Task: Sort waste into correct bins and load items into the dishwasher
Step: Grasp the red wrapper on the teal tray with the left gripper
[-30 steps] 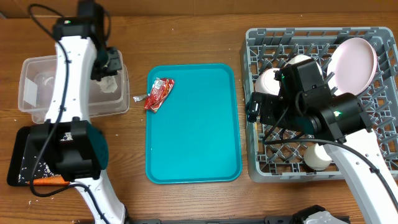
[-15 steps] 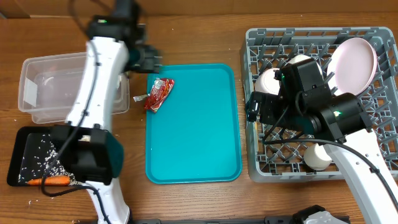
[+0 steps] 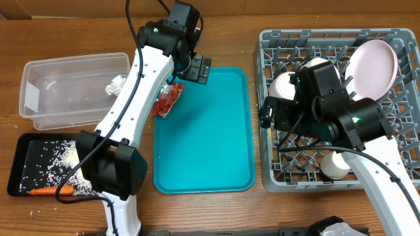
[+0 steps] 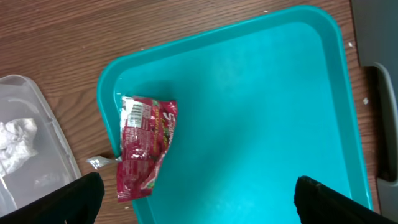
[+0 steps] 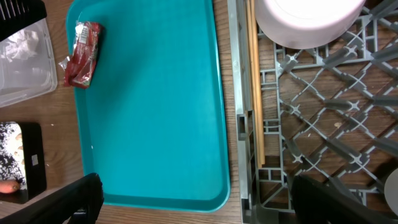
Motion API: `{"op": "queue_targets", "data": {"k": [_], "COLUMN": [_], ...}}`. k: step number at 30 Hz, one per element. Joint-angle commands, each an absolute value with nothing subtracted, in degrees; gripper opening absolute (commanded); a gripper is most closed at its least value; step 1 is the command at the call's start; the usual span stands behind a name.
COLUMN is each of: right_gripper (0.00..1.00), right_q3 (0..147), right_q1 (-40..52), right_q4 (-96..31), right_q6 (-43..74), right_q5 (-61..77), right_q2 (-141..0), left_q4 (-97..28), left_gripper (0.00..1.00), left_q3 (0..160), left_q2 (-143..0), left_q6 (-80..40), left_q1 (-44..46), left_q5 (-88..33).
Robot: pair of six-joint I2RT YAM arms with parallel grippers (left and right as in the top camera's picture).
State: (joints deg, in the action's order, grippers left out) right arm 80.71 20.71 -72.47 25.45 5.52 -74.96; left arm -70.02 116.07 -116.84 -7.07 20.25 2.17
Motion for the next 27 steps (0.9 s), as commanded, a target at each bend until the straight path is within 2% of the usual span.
{"op": "queue_targets", "data": {"k": [1, 10, 17, 20, 21, 24, 25, 27], "right_gripper": [1.0, 1.0, 1.0, 1.0, 1.0, 1.0, 1.0, 1.0], "right_q3": [81.7, 81.7, 81.7, 81.7, 81.7, 81.7, 81.7, 81.7], "right_q1": [20.8, 20.8, 20.8, 20.8, 20.8, 20.8, 20.8, 20.8], "right_q4": [-72.1, -72.2, -72.2, -72.2, -72.1, -72.2, -72.3, -72.4], "right_q6": [25.8, 25.8, 25.8, 25.8, 25.8, 25.8, 25.8, 25.7], "right_q5": [5.0, 5.0, 5.0, 5.0, 5.0, 5.0, 5.0, 5.0], "right_q2": [-74.7, -74.7, -74.8, -75.0, -75.2, -75.8, -76.1, -76.6], "left_q4": [-69.6, -67.0, -65.3, -65.3, -65.5, -65.9, -66.0, -66.2], "left_gripper": [0.99, 0.97, 0.82, 0.71, 0.64, 0.57, 0.48, 0.17], "left_q3": [116.4, 116.4, 116.4, 116.4, 116.4, 116.4, 116.4, 116.4], "left_q2": [-120.2, -130.0, -135.7, -137.3, -138.0, -139.8, -140.4, -140.7], "left_q6": [-5.7, -5.3, -5.4, -5.3, -5.3, -5.3, -5.3, -5.4], "left_q1": [20.4, 20.2, 20.1, 20.2, 20.2, 20.1, 20.1, 20.1], "left_q5": [3.4, 6.4, 9.7, 13.5, 14.6, 17.0, 17.1, 17.0]}}
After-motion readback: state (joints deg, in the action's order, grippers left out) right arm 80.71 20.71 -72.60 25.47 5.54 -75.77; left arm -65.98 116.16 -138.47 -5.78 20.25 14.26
